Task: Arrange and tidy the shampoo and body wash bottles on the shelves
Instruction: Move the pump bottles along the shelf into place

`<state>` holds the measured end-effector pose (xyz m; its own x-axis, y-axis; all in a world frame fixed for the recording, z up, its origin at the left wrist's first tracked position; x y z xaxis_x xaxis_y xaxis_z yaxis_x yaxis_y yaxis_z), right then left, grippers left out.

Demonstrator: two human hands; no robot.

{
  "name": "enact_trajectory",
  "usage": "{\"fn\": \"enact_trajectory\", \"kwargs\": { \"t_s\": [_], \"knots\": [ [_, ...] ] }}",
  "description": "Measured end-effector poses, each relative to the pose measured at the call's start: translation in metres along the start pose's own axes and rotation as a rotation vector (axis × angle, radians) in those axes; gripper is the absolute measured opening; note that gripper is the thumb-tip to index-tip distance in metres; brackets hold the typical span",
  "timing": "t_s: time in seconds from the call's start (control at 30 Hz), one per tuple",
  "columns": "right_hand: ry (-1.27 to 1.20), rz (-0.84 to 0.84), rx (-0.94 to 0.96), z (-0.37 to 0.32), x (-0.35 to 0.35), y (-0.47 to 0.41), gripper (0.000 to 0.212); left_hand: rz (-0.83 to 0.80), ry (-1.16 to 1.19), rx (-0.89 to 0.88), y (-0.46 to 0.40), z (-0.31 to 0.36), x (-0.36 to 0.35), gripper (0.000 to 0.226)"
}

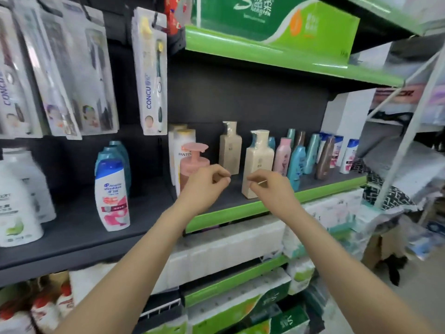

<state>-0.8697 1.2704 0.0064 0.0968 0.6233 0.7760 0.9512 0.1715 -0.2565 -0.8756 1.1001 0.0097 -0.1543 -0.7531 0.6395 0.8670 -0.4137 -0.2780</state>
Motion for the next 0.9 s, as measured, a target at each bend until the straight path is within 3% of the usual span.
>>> {"fn": "enact_trajectory", "kwargs": {
  "t_s": [0.13, 0.43, 0.53, 0.63, 0.77, 0.9],
  "knots": [
    [0.008, 0.054, 0.066, 0.037, 0.023, -0.042, 0.024, 0.076, -0.002, -0.056, -0.063, 0.004, -0.022, 0.011],
    [-0.033, 0.226, 0.213, 0.092, 0.078, -0.146, 0.032, 0.284, 0.003, -0.021, -0.175, 0.008, -0.03, 0.027],
    [-0.078, 0.13, 0.262, 0.101, 0.083, -0.171, 0.041, 0.262, 0.044, 0.007, -0.196, 0.005, -0.035, 0.03],
    [-0.155, 0.026, 0.364, 0.11, 0.086, -0.195, 0.026, 0.269, 0.082, 0.005, -0.215, -0.004, -0.038, 0.021],
    [-0.355, -0.043, 0.368, 0.119, 0.1, -0.238, 0.023, 0.413, 0.23, 0.0, -0.232, -0.013, -0.027, 0.012],
    [-0.35, -0.199, 0.336, 0.119, 0.101, -0.293, 0.009, 0.522, 0.154, 0.112, -0.267, -0.033, -0.007, 0.019]
  ]
}}
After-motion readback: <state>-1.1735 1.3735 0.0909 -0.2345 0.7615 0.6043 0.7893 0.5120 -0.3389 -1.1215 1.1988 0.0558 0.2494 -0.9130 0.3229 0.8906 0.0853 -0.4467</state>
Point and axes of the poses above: each hand's wrist, its own y-axis away from the middle knuckle, its own x-axis out of the back of the hand, z = x × y, the point moved 1 cm from there along -y, towards the middle knuckle, and after that the axes turned 15 degrees about -z, right-handed, at the moved point
